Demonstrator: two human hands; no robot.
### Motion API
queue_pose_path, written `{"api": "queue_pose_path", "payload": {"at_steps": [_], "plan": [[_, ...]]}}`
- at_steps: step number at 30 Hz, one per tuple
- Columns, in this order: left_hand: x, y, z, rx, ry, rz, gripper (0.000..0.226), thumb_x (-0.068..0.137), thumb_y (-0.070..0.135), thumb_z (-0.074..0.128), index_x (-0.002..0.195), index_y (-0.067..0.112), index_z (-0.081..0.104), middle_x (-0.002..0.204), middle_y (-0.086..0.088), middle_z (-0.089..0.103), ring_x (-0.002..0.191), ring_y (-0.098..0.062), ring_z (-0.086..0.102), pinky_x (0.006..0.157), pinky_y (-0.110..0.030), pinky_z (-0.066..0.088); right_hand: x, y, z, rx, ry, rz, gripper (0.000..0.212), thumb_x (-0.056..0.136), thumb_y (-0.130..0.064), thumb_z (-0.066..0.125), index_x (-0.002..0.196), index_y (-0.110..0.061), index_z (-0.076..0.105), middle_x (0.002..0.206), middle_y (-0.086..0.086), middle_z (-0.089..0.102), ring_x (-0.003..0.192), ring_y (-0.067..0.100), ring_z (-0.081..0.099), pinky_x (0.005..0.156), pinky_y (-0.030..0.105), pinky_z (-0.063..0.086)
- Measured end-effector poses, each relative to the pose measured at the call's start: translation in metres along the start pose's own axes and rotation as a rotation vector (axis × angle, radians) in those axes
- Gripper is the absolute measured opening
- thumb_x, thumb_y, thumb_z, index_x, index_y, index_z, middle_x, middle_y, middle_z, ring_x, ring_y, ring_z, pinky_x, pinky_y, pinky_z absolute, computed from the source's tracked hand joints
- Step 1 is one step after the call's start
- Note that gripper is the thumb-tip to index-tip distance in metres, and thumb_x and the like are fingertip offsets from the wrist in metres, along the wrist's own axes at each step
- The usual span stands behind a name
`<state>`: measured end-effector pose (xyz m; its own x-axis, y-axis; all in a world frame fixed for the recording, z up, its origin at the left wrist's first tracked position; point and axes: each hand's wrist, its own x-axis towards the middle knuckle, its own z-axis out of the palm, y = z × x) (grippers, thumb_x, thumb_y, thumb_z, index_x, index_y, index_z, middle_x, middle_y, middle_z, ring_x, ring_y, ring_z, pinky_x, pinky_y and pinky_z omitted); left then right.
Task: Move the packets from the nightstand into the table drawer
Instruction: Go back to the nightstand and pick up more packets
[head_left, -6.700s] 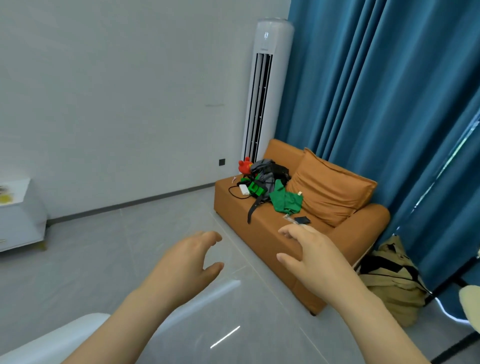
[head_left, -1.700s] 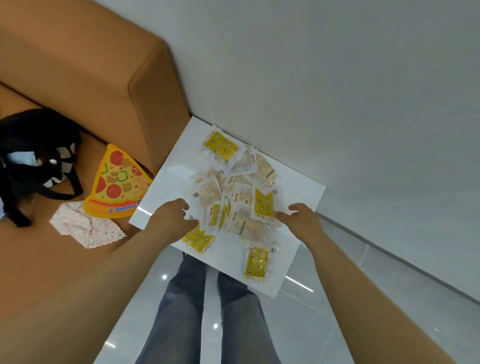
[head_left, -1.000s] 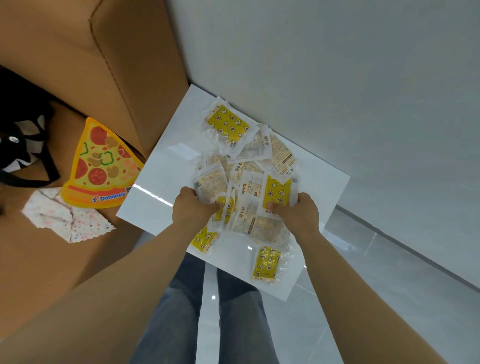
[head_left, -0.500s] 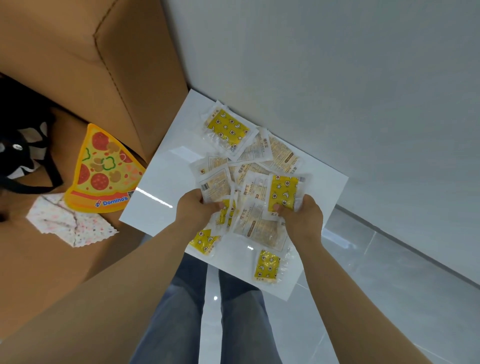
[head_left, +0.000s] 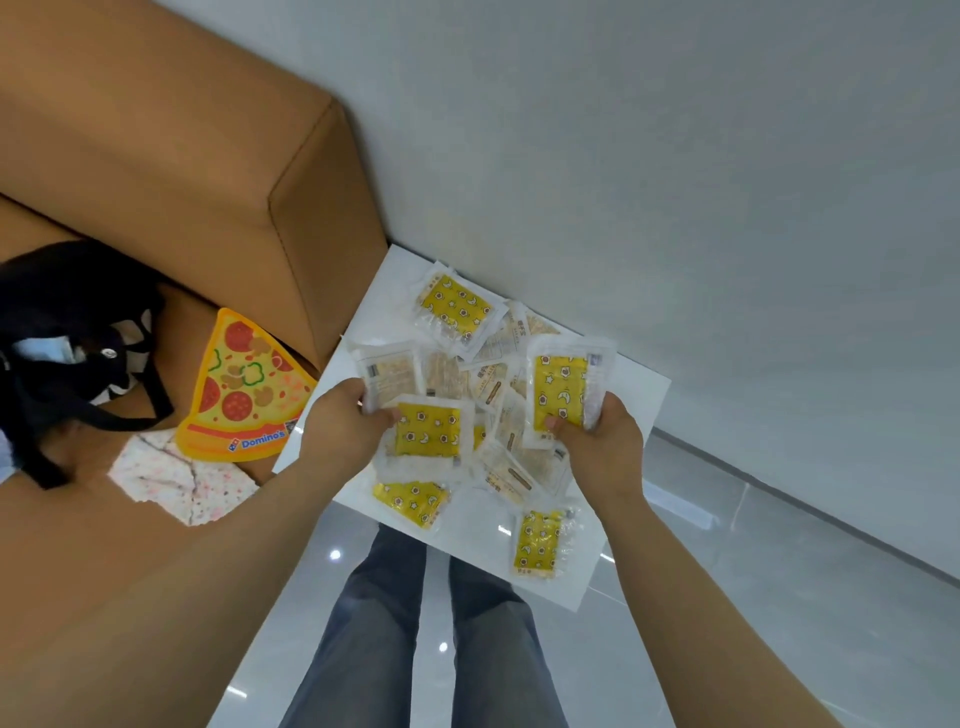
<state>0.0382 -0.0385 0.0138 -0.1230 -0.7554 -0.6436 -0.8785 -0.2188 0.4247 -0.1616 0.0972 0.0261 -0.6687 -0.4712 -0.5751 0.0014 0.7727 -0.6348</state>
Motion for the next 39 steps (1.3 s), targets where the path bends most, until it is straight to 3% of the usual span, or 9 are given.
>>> {"api": "queue_pose_path", "payload": {"at_steps": [6,11,17,23,25,28,35,39], "plan": [[-0.025,0.017,-0.024,0.002,-0.002,0.078,0.026,0.087,0.023,0.065,0.090,-0.001,0.054,0.077,-0.007,0.055,0.068,-0.021,0.049,0.051,-0.025,0.033,-0.023,-0.019,-0.019,-0.010,0.034,-0.055,0.022,0.084,-0.017,0.071,0.099,-0.013,0.056,0.090,-0.004,0.062,0.073,0.005,0.056,0.057,0.013,0.038],[-0.055,0.038,-0.055,-0.016,-0.010,0.173,0.030,0.089,0.024,0.062,0.104,-0.002,0.057,0.095,-0.018,0.065,0.085,-0.033,0.061,0.071,-0.044,0.049,-0.053,-0.045,-0.049,0.003,0.085,-0.107,0.021,0.082,-0.018,0.072,0.096,-0.018,0.056,0.087,-0.007,0.063,0.076,0.008,0.060,0.059,0.014,0.040],[-0.100,0.069,-0.105,-0.071,-0.010,0.337,0.026,0.089,0.025,0.062,0.101,0.003,0.058,0.094,-0.015,0.067,0.087,-0.033,0.062,0.075,-0.052,0.051,-0.105,-0.090,-0.090,0.073,0.190,-0.164,0.021,0.079,-0.016,0.075,0.090,-0.021,0.058,0.079,-0.016,0.060,0.069,-0.003,0.056,0.053,0.009,0.039],[-0.142,0.112,-0.158,-0.113,-0.028,0.542,0.009,0.090,0.023,0.061,0.097,0.017,0.061,0.091,0.010,0.066,0.085,-0.013,0.062,0.071,-0.033,0.051,-0.165,-0.131,-0.124,0.222,0.337,-0.241,0.030,0.076,-0.012,0.077,0.080,-0.033,0.055,0.081,-0.017,0.064,0.074,-0.001,0.060,0.060,0.014,0.042],[-0.153,0.128,-0.173,-0.090,-0.034,0.622,0.008,0.090,0.024,0.061,0.096,0.018,0.061,0.092,0.010,0.067,0.085,-0.012,0.062,0.074,-0.036,0.052,-0.183,-0.142,-0.134,0.275,0.398,-0.272,0.029,0.075,-0.012,0.078,0.081,-0.032,0.058,0.083,-0.014,0.067,0.073,0.002,0.063,0.062,0.019,0.046],[-0.169,0.150,-0.190,-0.056,-0.049,0.725,0.013,0.090,0.025,0.061,0.095,0.014,0.060,0.089,0.008,0.067,0.083,-0.017,0.063,0.072,-0.040,0.053,-0.209,-0.155,-0.151,0.358,0.489,-0.319,0.028,0.073,-0.009,0.078,0.084,-0.029,0.061,0.082,-0.011,0.069,0.069,-0.001,0.065,0.058,0.013,0.049],[-0.222,0.203,-0.201,-0.028,-0.118,0.942,0.009,0.090,0.028,0.061,0.094,0.020,0.059,0.089,0.014,0.065,0.081,-0.008,0.062,0.069,-0.032,0.052,-0.268,-0.164,-0.203,0.496,0.681,-0.398,0.030,0.073,-0.003,0.078,0.095,-0.019,0.066,0.087,-0.008,0.071,0.073,0.001,0.068,0.059,0.011,0.052],[-0.261,0.232,-0.188,-0.035,-0.166,1.074,0.004,0.090,0.027,0.061,0.092,0.025,0.058,0.089,0.016,0.065,0.079,-0.006,0.061,0.060,-0.022,0.043,-0.304,-0.154,-0.239,0.525,0.800,-0.426,0.032,0.073,-0.003,0.078,0.100,-0.017,0.066,0.088,-0.010,0.071,0.074,-0.001,0.068,0.059,0.010,0.051]]}}
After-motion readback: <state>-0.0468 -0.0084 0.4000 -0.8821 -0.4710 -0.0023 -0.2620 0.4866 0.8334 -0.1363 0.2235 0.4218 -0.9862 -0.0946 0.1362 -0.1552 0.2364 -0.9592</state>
